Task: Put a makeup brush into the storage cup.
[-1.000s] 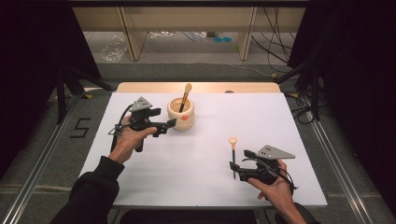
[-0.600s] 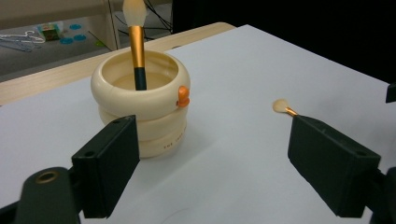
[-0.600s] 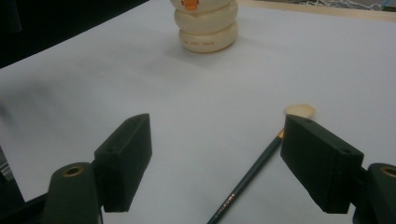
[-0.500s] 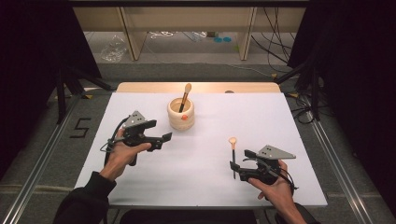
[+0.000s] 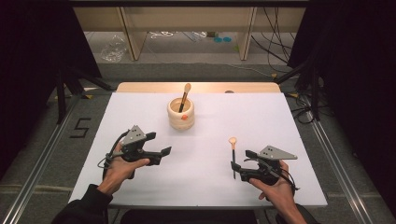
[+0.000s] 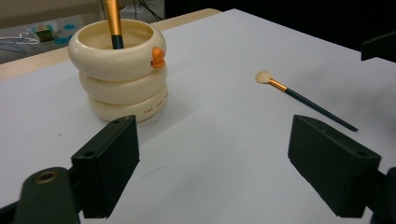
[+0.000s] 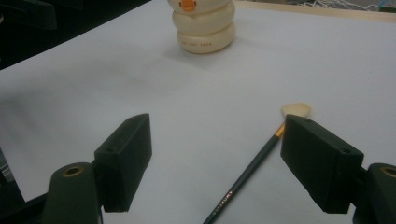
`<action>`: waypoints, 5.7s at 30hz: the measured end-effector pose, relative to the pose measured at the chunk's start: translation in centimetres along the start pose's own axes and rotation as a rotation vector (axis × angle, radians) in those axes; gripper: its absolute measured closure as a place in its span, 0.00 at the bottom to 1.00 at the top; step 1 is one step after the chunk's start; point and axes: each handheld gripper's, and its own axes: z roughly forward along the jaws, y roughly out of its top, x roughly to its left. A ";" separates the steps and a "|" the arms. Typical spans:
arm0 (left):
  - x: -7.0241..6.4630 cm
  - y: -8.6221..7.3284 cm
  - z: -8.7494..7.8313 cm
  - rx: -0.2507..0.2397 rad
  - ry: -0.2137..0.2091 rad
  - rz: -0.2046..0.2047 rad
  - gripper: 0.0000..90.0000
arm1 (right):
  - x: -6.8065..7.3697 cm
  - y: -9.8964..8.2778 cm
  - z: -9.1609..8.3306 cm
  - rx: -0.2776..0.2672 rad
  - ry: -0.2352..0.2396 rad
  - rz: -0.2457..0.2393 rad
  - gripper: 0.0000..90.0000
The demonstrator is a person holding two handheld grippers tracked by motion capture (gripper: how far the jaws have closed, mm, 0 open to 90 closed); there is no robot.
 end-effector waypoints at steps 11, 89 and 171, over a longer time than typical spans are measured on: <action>-1.3 -1.3 -0.7 0.015 0.001 0.038 0.18 | -0.2 -0.1 -0.1 -0.023 -0.016 -0.025 0.28; -4.6 -3.7 -3.0 0.069 -0.019 0.101 0.18 | -4.8 4.6 9.0 0.539 -0.150 -0.091 0.47; -4.7 -3.7 -3.0 0.061 -0.017 0.040 0.18 | -4.6 6.6 12.7 0.989 -0.046 -0.182 0.92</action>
